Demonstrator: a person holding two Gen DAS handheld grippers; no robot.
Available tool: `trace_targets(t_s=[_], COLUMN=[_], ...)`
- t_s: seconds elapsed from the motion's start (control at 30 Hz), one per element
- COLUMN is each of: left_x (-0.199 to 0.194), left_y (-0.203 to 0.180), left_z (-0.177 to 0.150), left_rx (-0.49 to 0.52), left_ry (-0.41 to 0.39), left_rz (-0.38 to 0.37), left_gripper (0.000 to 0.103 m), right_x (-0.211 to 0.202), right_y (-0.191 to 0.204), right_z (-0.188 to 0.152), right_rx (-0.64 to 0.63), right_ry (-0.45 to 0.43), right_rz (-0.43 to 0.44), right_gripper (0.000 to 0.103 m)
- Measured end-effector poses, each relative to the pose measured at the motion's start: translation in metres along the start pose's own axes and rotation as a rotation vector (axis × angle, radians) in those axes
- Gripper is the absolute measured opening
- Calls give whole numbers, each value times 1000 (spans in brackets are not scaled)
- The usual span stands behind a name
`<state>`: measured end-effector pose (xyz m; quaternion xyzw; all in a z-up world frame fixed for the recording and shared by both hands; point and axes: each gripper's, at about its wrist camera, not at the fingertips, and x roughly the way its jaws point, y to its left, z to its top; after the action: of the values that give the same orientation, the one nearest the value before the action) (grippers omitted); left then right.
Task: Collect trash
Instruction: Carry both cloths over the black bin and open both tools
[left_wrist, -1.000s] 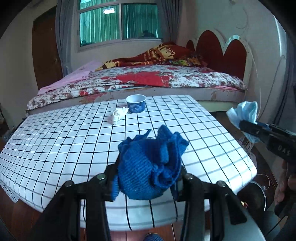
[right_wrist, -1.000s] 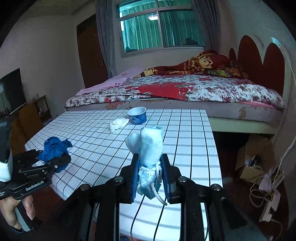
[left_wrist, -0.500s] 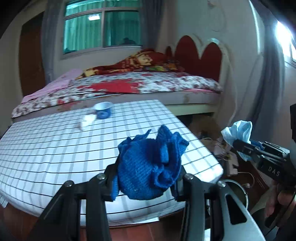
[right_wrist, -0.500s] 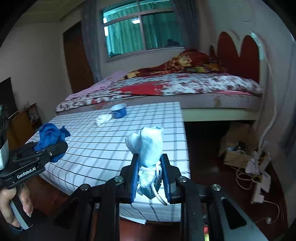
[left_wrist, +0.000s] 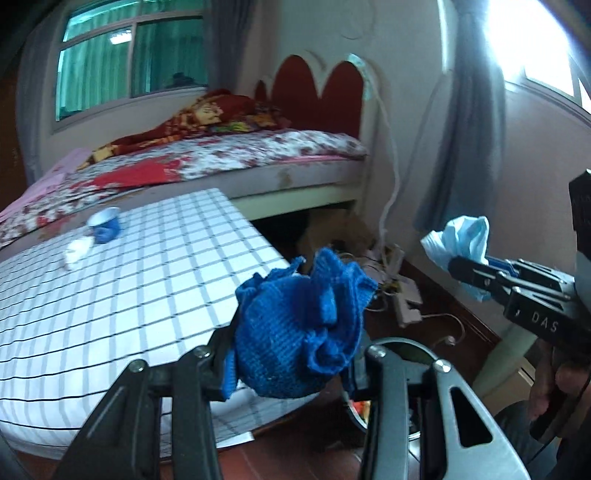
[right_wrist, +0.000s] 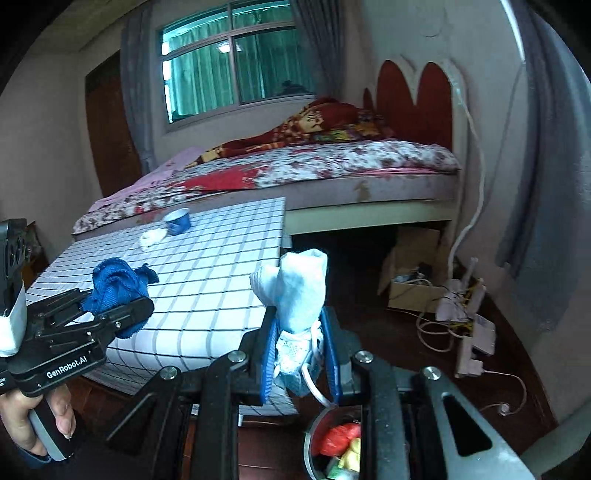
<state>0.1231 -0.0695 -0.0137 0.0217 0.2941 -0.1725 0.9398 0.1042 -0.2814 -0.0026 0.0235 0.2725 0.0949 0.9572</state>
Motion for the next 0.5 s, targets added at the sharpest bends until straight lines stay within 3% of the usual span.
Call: trace_targets(t_s=[0.37,0.5], left_x=[28,47], left_y=[-65,-84], left_z=[-18,-28], left_rx=[73,93], left_ry=[80,143], left_rz=[-115,-204], left_gripper=[43,43], right_x=[-17,-14], right_y=[-60,-84], right_z=[-35,-56], right_rx=[69,81], right_ry=[45,94], right_rz=[-91,-113], right_gripper=[24,24])
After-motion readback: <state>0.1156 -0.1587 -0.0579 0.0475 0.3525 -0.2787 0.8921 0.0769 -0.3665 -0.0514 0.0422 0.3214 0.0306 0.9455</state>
